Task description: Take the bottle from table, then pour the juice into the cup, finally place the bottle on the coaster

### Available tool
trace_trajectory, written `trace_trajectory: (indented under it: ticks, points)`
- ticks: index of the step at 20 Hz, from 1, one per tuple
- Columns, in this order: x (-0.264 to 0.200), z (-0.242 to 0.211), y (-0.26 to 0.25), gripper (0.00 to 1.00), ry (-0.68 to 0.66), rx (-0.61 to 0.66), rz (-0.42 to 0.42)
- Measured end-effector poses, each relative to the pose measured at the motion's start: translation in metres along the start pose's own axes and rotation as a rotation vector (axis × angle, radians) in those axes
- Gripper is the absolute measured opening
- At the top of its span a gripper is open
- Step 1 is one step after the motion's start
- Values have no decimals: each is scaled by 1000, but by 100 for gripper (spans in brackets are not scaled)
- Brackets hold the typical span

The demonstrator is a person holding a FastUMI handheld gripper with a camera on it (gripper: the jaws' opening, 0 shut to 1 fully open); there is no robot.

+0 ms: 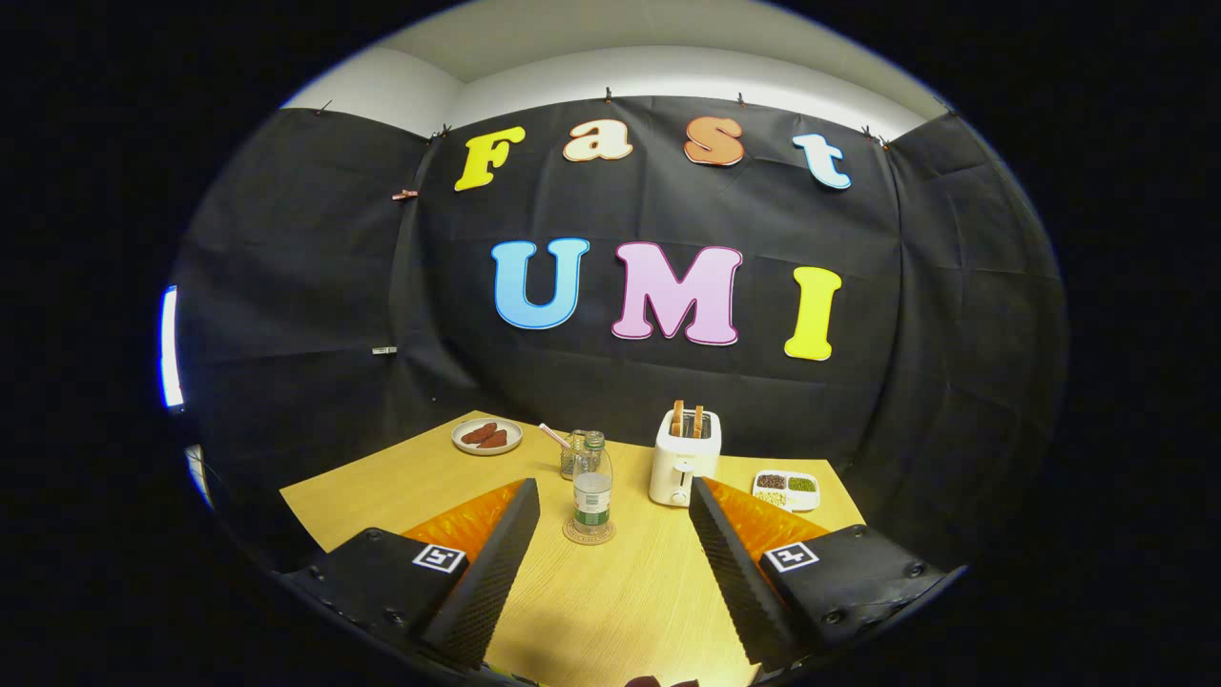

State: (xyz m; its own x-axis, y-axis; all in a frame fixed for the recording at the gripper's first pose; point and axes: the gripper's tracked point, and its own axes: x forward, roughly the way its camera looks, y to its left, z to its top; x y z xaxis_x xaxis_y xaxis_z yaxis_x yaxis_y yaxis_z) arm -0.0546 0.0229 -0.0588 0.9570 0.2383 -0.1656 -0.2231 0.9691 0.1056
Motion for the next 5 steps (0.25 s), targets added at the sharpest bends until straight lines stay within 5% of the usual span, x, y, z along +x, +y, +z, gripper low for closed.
trace_trajectory:
  ticks: [5]
  points:
    - [-1,6,-11,97,-2,-38,-28]
